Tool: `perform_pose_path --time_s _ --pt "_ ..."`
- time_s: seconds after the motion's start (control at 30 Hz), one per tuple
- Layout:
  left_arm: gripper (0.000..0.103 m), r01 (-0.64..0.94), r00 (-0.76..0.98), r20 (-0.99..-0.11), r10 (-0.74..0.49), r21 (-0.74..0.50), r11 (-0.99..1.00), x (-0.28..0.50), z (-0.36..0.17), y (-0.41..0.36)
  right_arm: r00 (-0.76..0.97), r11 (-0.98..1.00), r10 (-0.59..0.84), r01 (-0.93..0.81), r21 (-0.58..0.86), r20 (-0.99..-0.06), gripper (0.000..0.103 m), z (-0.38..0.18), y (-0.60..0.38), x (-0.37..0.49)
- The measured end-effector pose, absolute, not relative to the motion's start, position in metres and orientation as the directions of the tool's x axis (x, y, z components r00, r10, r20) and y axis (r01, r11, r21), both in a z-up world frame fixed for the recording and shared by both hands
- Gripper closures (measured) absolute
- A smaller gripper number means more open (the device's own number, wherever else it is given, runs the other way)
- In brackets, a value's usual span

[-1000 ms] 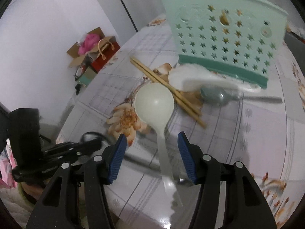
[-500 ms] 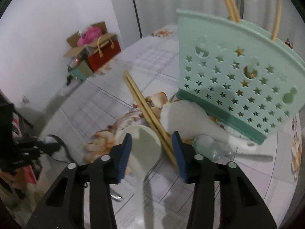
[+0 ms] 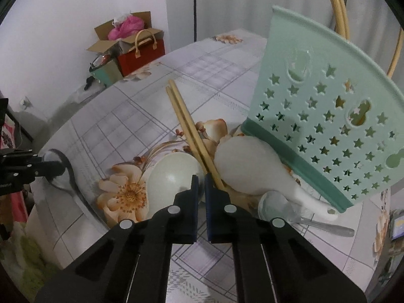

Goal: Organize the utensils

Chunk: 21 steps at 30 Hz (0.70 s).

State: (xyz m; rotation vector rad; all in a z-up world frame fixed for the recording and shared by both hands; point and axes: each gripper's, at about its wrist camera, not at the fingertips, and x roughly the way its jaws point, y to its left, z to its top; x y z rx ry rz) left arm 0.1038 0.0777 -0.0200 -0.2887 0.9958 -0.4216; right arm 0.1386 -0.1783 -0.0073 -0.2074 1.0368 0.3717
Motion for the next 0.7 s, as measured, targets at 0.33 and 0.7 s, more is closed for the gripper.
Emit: perform_pose_path --time_s 0.33,0.7 --pt "0.092 0.195 0.483 -0.745 -0.460 -0.421 0.886 0.104 -0.020 0.078 0.525 0.961 0.154 -0.275 0.005 -0.837 0.100 0.012 -0.212 0.098" --pt "0.092 0.206 0.483 -0.746 -0.459 -0.412 0.888 0.104 -0.018 0.065 0.472 0.982 0.142 0.047 0.185 -0.870 0.100 -0.007 -0.285 0.052"
